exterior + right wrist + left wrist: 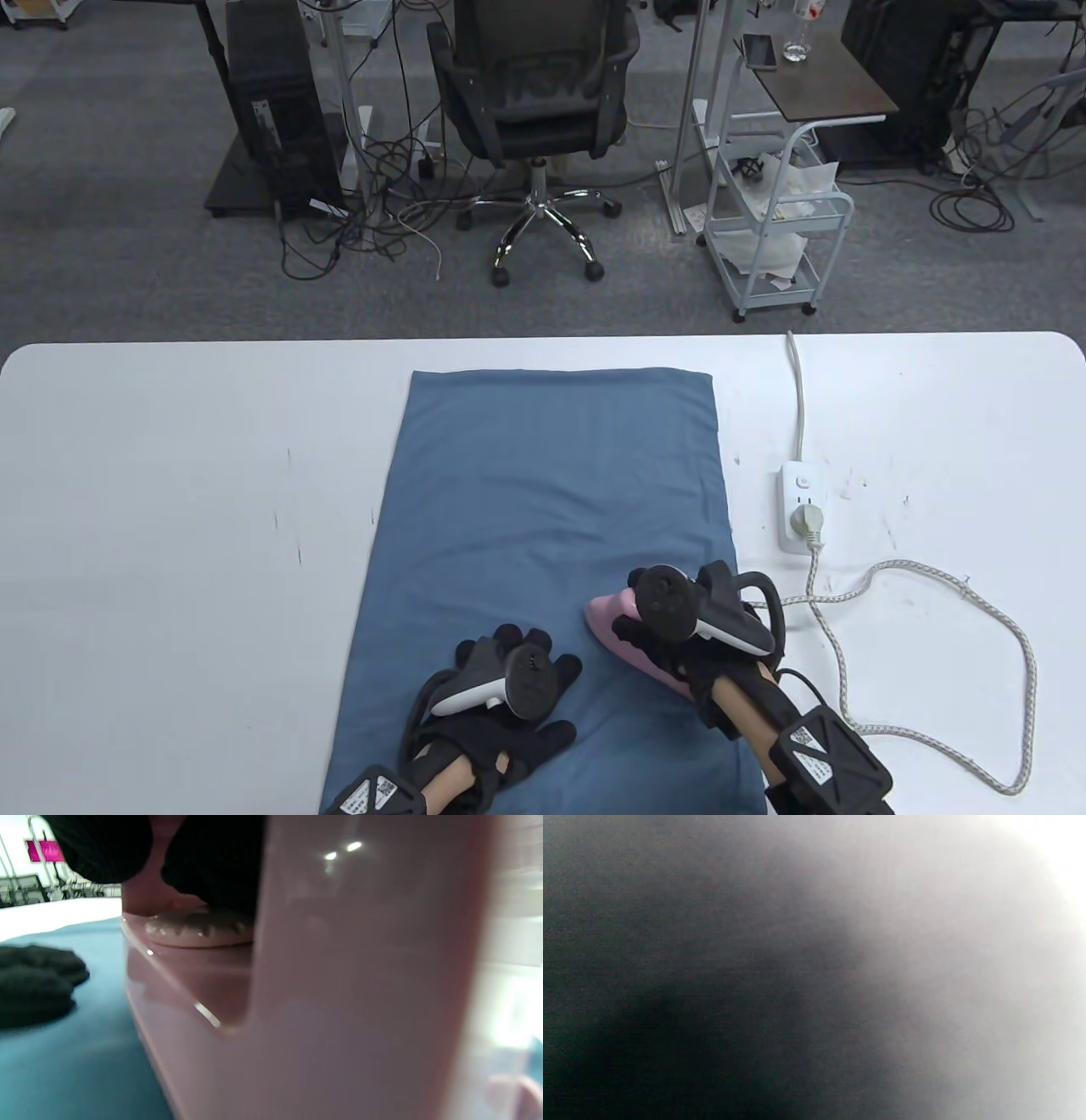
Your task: Iron pillowcase with electric iron on table
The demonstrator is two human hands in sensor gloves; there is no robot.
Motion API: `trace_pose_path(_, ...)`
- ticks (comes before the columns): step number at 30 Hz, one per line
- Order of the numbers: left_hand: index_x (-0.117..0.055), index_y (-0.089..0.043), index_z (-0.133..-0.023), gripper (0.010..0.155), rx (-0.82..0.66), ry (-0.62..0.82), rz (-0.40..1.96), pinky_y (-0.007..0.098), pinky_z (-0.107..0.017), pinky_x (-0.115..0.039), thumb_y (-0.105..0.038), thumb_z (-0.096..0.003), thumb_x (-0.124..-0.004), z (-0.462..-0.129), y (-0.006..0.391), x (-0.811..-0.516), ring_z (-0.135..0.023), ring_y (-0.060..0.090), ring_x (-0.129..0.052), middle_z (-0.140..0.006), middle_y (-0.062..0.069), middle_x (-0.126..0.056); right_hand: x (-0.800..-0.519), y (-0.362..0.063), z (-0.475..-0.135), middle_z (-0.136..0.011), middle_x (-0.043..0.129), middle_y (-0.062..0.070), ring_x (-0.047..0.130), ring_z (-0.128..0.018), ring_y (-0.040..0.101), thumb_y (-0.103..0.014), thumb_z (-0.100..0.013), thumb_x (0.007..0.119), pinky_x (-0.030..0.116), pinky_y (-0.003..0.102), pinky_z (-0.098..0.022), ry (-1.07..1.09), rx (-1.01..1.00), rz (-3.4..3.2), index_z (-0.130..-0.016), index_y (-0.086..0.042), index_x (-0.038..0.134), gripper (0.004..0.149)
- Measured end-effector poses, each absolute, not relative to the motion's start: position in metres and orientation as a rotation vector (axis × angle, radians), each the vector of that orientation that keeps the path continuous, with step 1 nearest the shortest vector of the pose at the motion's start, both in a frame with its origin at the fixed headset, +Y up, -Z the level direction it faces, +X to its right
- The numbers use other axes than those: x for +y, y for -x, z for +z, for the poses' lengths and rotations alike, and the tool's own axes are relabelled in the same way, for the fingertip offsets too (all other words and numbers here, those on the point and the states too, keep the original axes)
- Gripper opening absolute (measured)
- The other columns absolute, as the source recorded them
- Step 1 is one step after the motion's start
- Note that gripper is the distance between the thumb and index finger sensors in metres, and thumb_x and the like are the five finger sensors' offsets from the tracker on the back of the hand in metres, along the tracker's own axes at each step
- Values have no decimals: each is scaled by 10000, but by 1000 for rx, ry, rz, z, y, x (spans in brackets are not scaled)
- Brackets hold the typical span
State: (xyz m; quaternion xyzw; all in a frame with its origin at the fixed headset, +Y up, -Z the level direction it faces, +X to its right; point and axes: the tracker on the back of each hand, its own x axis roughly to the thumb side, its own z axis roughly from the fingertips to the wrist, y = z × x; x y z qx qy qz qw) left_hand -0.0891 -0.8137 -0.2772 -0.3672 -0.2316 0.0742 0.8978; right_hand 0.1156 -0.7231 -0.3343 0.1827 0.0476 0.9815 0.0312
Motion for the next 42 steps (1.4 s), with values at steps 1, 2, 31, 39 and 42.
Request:
trace_pose_path(1,118,-459,-993,757,-480,761,153,681,-586,146,-650,-496,-420,-277,89,-814,-911,332,347,-1007,-39,325,-723,-114,-335,-505,944,-52,967,-295,107,-539,-453,745,902,388,-388,-569,134,3030,-959,-127,683,656)
trace_pose_path(2,122,-458,-991,757,-481,760,149,683,-587,147,-650,-495,-417,-277,89,-814,-911,333,349,-1006,-39,327,-723,-113,-336,-505,949,-48,969,-292,111,-538,-455,745,901,392,-387,-574,120,3036,-961,-121,686,658)
trace_pose_path(31,125,-459,-989,762,-483,763,146,684,-587,151,-653,-491,-417,-277,88,-813,-910,332,353,-1004,-40,331,-719,-83,-357,-503,946,-51,966,-296,109,-541,-455,731,900,394,-390,-587,122,3033,-980,-127,657,673)
trace_pose_path(39,127,-458,-988,762,-484,764,145,684,-586,153,-653,-490,-416,-276,88,-812,-908,332,356,-1002,-38,334,-725,-73,-394,-480,937,-60,956,-276,101,-544,-452,729,902,389,-377,-477,3,3112,-977,-133,665,669)
trace_pose_path(42,127,-456,-989,763,-484,764,145,684,-585,153,-652,-491,-416,-276,88,-812,-908,333,355,-1003,-37,334,-726,-79,-428,-478,931,-65,951,-275,94,-548,-456,722,903,383,-376,-306,-23,3142,-979,-130,659,673)
